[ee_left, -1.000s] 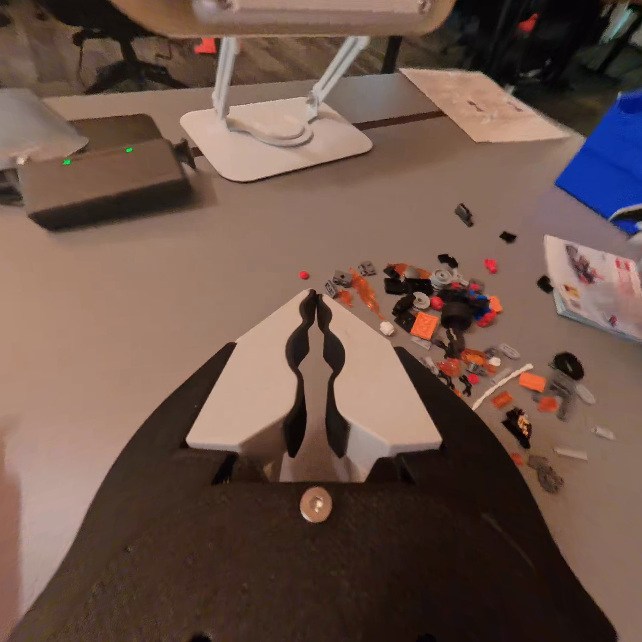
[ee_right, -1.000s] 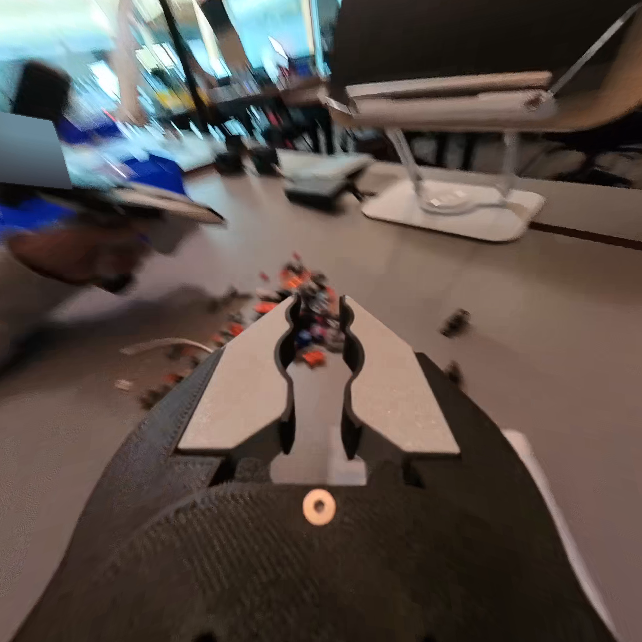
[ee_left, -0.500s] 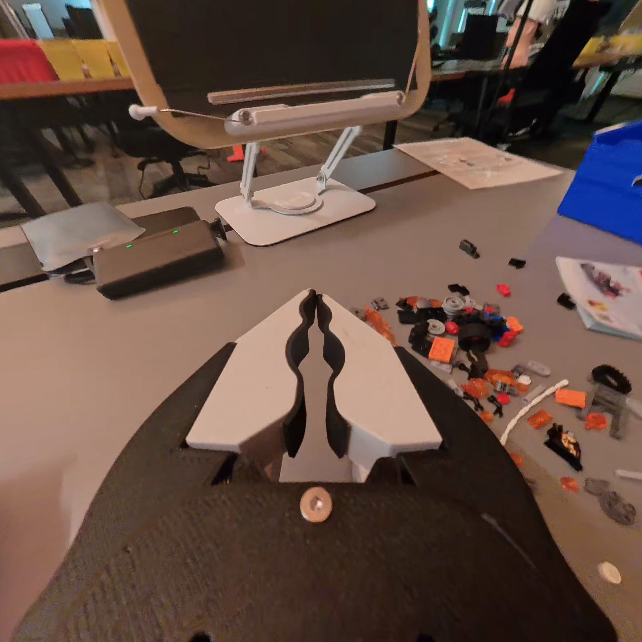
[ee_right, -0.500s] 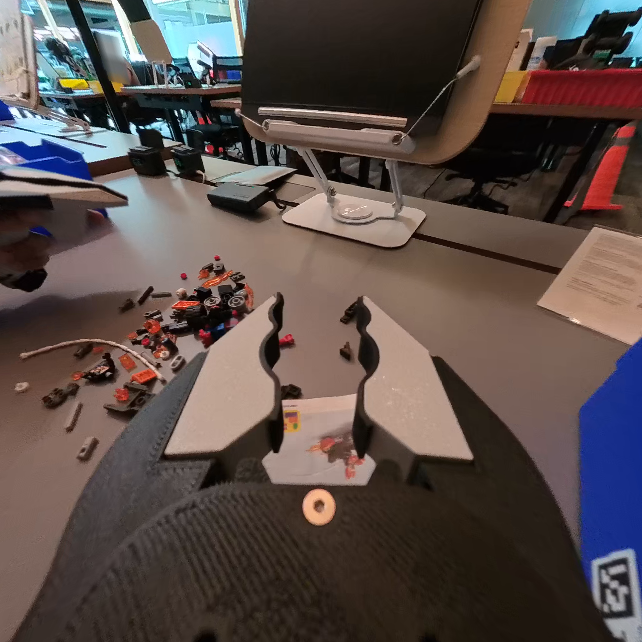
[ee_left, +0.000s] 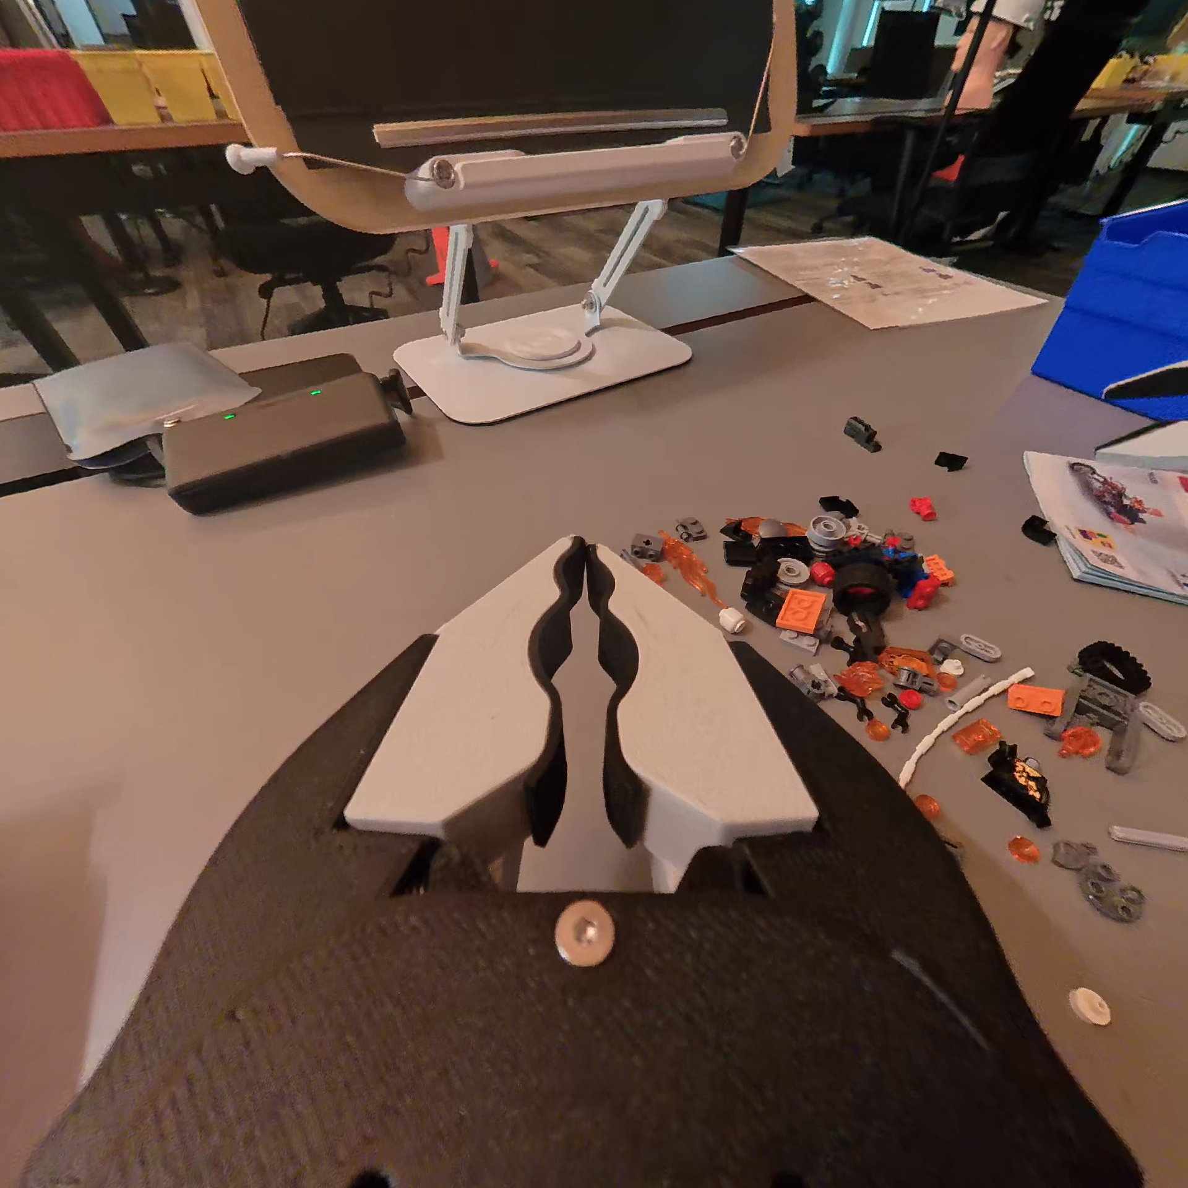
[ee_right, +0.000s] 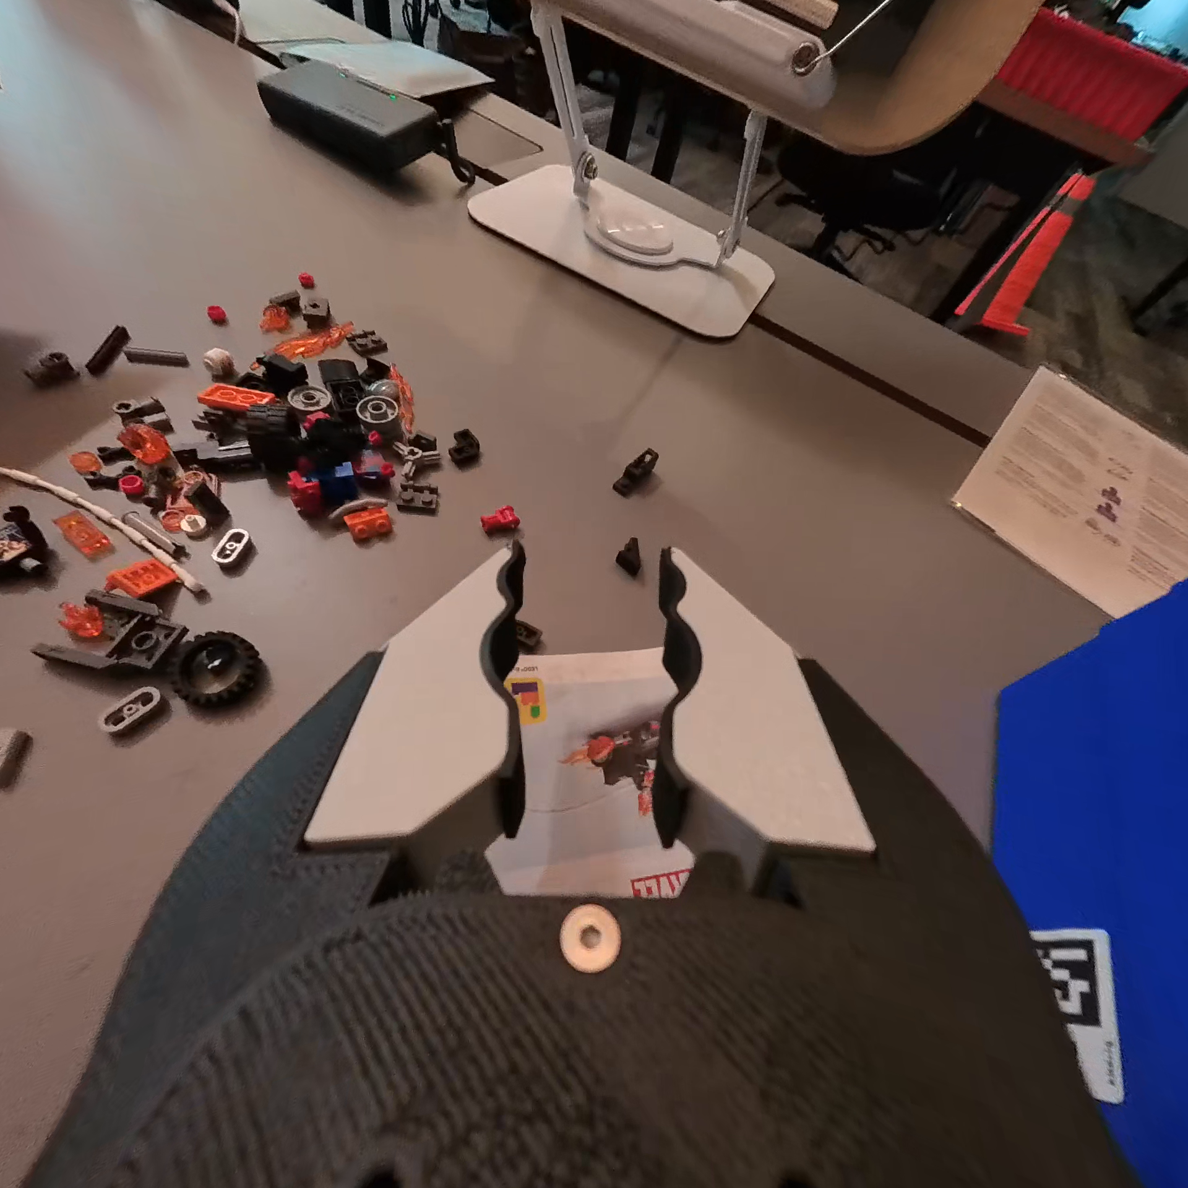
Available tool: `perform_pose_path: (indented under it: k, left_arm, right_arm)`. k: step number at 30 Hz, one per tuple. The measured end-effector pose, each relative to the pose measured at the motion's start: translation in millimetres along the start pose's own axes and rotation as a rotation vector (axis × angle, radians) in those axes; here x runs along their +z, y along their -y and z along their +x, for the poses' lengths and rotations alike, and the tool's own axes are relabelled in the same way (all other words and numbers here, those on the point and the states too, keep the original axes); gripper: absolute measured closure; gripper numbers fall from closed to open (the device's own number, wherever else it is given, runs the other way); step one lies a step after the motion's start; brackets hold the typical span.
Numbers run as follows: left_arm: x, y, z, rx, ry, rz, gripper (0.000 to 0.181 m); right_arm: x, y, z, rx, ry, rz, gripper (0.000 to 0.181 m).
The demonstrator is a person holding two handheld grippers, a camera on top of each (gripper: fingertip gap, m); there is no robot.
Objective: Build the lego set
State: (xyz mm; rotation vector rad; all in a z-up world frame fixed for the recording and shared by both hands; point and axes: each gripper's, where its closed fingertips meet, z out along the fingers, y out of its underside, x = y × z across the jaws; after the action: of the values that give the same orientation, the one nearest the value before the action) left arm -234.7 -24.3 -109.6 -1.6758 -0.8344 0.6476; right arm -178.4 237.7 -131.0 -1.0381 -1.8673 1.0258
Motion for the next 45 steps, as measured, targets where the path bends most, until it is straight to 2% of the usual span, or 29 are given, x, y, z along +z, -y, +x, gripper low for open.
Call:
perform_pose_path:
  k: [8,17,23,30,35,38,41,45]
  left_arm:
    - [3.4,-8.7,6.2,0.075,-0.009,-0.05,0.181]
    - [4.5,-10.8,4.0,0.043,-0.022,-0.065,0.181]
    - [7.1,-14.0,5.8,0.042,-0.036,-0.09,0.181]
    - [8.9,-16.5,7.8,0.046,-0.048,-0.109,0.181]
    - [8.6,-16.2,9.2,0.058,-0.048,-0.107,0.181]
    - [8.1,-15.6,9.8,0.063,-0.049,-0.103,0.181]
    - [7.5,-15.0,10.4,0.068,-0.049,-0.097,0.181]
    - [7.5,-15.1,11.1,0.072,-0.051,-0.098,0.18]
  right_arm:
    - [1.0,-0.1,-1.3,0.033,0.023,0.004,0.139]
    - [2.6,-8.2,7.1,0.088,-0.004,-0.031,0.139]
    - [3.4,-14.6,11.5,0.232,0.039,-0.039,0.128]
    - [5.3,-12.5,2.6,0.218,0.082,-0.036,0.122]
    - [3.7,-9.6,-9.9,0.175,0.169,-0.023,0.125]
    - [-4.0,-17.4,-14.7,0.126,0.221,-0.065,0.141]
    - [-13.1,-23.2,-15.3,0.102,0.243,-0.115,0.141]
    - [-19.3,-29.5,-41.6,0.076,0.363,-0.21,0.136]
